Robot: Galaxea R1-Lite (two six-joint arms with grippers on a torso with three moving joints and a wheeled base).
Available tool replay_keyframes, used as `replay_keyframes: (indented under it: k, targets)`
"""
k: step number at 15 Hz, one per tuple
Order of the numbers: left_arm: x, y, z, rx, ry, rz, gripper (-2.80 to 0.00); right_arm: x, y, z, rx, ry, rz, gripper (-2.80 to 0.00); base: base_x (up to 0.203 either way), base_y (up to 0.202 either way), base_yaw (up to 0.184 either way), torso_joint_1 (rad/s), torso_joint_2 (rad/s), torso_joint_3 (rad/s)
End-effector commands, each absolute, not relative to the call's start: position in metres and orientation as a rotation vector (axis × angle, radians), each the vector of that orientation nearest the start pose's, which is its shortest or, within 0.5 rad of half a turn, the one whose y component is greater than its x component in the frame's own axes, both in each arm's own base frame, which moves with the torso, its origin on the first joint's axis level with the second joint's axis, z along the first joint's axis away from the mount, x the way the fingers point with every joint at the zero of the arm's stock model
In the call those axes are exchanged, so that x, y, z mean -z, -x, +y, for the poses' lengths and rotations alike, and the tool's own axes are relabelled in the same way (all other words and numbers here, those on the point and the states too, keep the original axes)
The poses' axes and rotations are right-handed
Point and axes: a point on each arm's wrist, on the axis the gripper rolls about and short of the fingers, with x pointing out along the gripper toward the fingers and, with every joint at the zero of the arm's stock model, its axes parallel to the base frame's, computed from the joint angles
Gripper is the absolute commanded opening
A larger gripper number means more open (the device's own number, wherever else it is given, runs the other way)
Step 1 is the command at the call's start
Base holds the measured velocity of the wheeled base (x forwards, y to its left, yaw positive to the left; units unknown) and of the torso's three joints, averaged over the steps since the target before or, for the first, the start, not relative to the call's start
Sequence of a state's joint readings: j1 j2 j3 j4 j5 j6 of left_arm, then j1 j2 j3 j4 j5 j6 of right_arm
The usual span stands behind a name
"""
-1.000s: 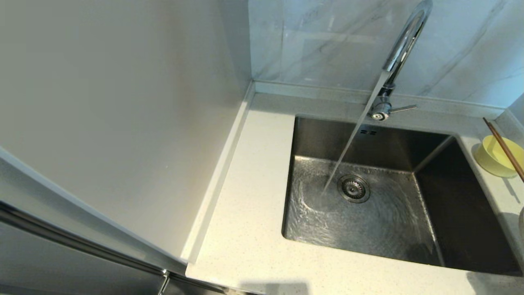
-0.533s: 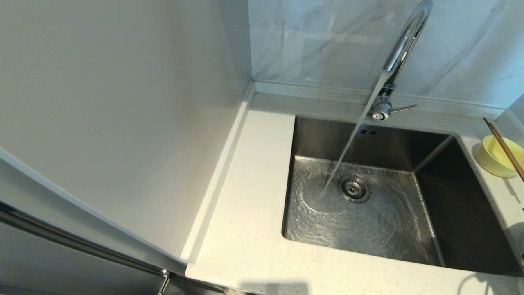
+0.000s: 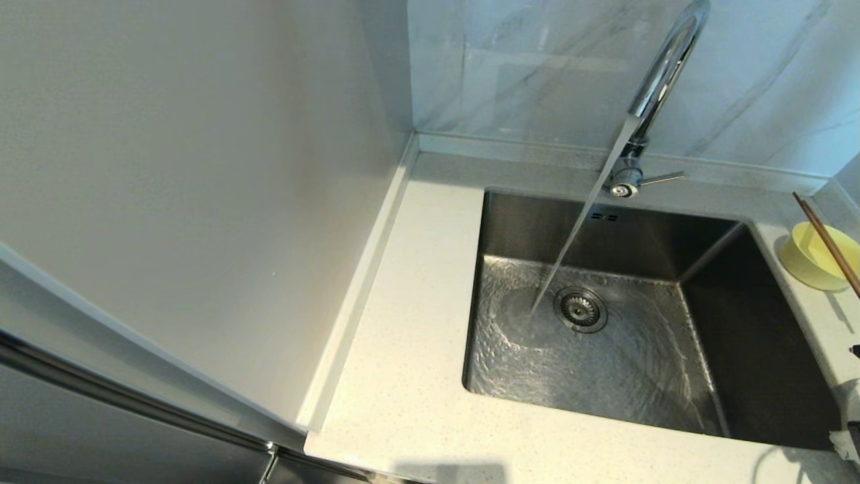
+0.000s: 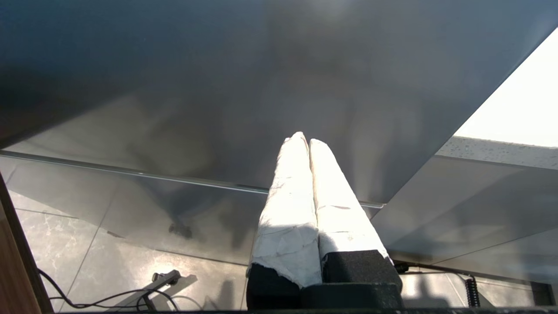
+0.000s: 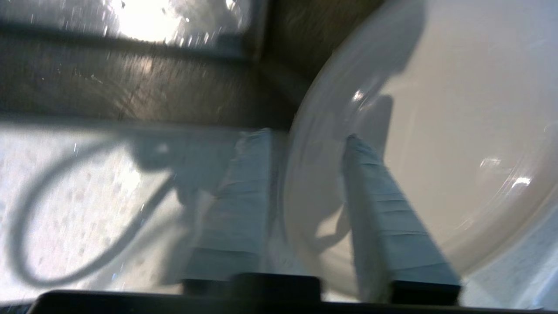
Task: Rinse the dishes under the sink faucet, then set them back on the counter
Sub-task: Pick up the chopsticks
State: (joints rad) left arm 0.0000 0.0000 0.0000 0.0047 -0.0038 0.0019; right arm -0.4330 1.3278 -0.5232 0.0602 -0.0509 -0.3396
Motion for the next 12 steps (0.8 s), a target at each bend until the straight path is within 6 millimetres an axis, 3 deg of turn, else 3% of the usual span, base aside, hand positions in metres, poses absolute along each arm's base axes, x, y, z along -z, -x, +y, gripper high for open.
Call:
replay_keyframes:
  k: [1,7,12]
  targets:
    - [-0.075,0.023,0.0,0.005,-0.002,0.005,-2.8,-0.145,-0.153,-0.072,0.315,0.159,0.876,0.0,0.0,0.0,0.0,0.0,0.0,0.0]
    - [-0.075,0.023,0.0,0.005,-0.002,0.005,-2.8,-0.169,-0.136,-0.071,0.32,0.136,0.723,0.0,0.0,0.0,0.0,0.0,0.0,0.0]
    - [-0.075,0.023,0.0,0.005,-0.002,0.005,-2.8,-0.208,-0.139,-0.07,0.292,0.159,0.629,0.0,0.0,0.0,0.0,0.0,0.0,0.0]
